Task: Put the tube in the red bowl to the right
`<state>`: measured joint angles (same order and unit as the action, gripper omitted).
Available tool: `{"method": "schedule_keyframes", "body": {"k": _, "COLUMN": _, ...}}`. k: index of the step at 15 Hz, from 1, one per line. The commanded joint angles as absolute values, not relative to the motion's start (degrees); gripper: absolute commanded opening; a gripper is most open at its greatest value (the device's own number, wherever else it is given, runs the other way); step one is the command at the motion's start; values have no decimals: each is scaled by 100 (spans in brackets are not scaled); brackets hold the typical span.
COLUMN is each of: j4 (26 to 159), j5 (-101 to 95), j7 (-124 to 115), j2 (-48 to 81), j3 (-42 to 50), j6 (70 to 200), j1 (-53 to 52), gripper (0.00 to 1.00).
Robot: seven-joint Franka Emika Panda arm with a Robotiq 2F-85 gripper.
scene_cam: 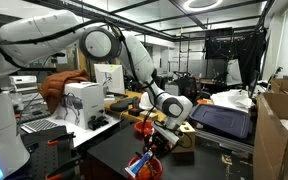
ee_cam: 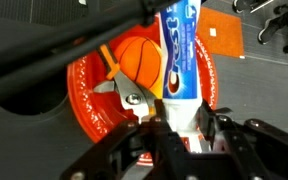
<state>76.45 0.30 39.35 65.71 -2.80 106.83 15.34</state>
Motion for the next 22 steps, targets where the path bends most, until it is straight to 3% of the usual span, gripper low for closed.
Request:
{"method": "schedule_keyframes", "body": {"k": 1, "j4": 7569, "j5": 46, "j7": 4061, "j2": 6563, "j3": -332, "j6": 10575, "j1": 1585, "gripper": 10}}
{"method": "schedule_keyframes", "body": {"k": 4, "j4": 7586, "j5": 30, "j7": 4043, "j2": 6549, "j3": -321, "j6": 10554, "j1": 1566, "gripper": 10}}
{"method": "schedule_keyframes", "body": {"k": 5, "j4": 7590, "j5": 21, "j7": 4025, "j2": 6544, "j3": -312, "j6": 10542, "j1": 1553, "gripper": 22}}
{"method": "schedule_keyframes", "body": {"k": 6, "j4": 7612, "j5": 12, "j7": 4027, "j2": 6528, "j3": -310, "j6": 10557, "j1": 1547, "gripper": 60}}
{"method": "schedule_keyframes", "body": {"k": 8, "j4": 7624, "j5": 16, "j7": 4021, "j2": 6511, "j3": -310, "j6": 10556, "j1": 1546, "gripper": 68}}
{"method": "schedule_keyframes", "body": {"k": 12, "j4": 7638, "j5": 12, "j7": 4009, "j2": 6487, "j3": -300, "j6": 10541, "j1": 1546, "gripper": 99}}
{"method": "schedule_keyframes", "body": {"k": 22, "j4": 8902, "j5": 106, "j7": 3620, "j2": 5090, "j3": -232, "j6": 11206, "j1": 1562, "gripper": 100}}
